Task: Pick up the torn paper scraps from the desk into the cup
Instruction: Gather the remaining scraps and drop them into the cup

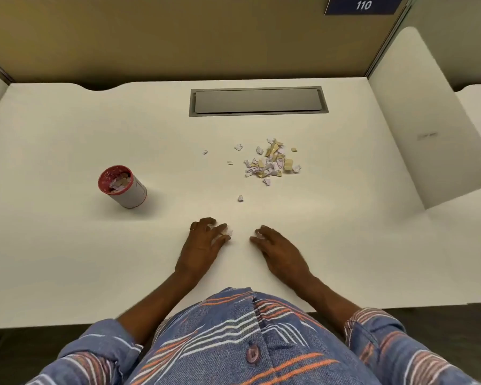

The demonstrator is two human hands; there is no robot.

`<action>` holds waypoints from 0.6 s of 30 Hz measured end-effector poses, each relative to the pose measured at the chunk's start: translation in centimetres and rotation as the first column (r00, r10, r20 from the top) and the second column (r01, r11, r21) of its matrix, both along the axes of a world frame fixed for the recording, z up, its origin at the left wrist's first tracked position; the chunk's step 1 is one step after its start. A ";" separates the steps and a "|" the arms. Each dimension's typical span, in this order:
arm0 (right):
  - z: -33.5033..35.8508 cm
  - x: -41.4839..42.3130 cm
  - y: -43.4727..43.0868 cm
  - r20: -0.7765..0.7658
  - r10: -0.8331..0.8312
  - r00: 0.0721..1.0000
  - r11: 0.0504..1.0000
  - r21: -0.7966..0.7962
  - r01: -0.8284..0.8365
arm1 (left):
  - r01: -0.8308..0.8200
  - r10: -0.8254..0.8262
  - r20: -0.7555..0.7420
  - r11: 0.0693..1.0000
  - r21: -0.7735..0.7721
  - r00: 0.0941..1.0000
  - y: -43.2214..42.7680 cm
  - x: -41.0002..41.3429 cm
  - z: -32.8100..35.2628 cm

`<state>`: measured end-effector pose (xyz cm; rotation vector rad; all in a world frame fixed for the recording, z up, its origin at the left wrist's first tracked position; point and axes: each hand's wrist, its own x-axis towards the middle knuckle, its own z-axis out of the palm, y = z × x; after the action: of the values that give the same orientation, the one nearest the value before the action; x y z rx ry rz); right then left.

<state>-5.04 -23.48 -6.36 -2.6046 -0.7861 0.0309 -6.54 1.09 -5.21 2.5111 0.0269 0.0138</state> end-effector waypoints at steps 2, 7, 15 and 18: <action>0.9 0.1 -0.5 0.014 -0.019 1.000 1.000 -0.014 0.019 | 0.042 -0.041 -0.019 0.999 0.018 0.999 0.5 -0.1 0.3; 3.4 -0.5 -2.5 -0.244 0.065 0.968 0.962 -0.243 -0.126 | 0.281 -0.255 -0.139 0.934 0.221 0.957 1.8 0.3 1.3; 4.3 -1.3 -3.1 -0.315 0.126 0.941 0.945 -0.249 -0.210 | 0.508 -0.440 -0.258 0.779 0.367 0.860 2.4 3.5 2.1; 3.7 -2.1 -2.8 -0.266 0.116 0.957 0.938 -0.288 -0.194 | 0.587 -0.527 -0.259 0.706 0.396 0.809 3.1 4.4 1.7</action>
<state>-7.10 -26.26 -2.65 -2.7444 -0.9591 0.5567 -2.14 4.15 -3.53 2.8791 -0.7851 -0.4437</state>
